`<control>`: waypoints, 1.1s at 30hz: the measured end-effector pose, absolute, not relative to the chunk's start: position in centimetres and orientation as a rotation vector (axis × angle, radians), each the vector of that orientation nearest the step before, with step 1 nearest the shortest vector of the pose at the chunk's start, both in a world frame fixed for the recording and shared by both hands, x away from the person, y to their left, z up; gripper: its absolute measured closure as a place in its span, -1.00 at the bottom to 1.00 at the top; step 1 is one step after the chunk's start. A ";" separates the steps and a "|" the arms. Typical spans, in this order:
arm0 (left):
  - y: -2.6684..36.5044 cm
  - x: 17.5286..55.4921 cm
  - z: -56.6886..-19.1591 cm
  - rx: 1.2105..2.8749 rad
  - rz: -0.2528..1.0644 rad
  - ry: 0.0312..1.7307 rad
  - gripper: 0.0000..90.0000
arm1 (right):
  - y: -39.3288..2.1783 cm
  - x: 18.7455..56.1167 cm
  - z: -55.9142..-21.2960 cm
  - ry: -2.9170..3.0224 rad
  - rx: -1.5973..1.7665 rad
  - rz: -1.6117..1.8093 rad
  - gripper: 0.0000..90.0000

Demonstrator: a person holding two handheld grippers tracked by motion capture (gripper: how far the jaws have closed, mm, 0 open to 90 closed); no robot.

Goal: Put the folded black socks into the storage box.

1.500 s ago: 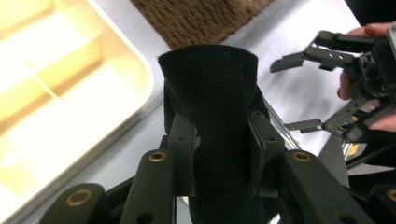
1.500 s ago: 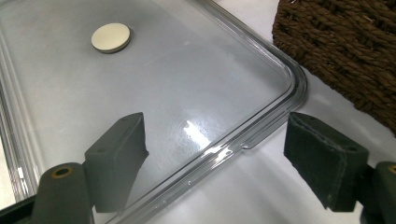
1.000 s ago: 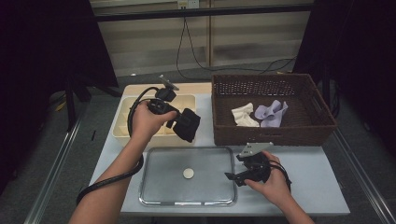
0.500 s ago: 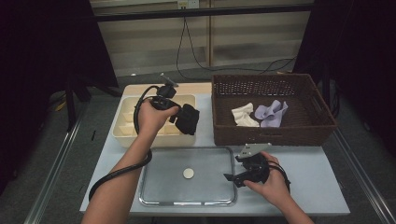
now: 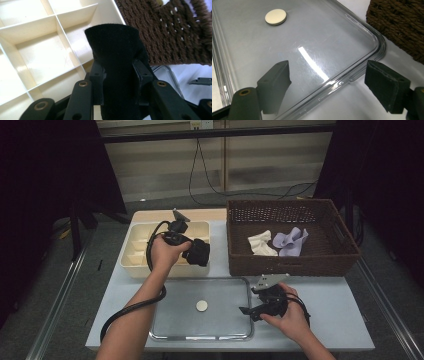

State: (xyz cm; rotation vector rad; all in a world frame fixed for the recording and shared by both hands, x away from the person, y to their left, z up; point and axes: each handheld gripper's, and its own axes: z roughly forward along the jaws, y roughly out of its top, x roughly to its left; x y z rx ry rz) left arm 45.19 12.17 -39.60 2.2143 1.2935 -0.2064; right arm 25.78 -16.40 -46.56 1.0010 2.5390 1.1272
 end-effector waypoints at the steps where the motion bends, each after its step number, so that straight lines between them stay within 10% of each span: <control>1: 12.1 45.2 -39.7 2.222 -0.198 1.294 0.48 | -16.4 25.8 -46.6 2.541 0.999 1.129 -0.56; 33: 12.5 45.0 -38.8 2.298 -0.089 1.273 0.03 | -16.1 25.7 -46.7 2.552 0.984 1.122 -0.56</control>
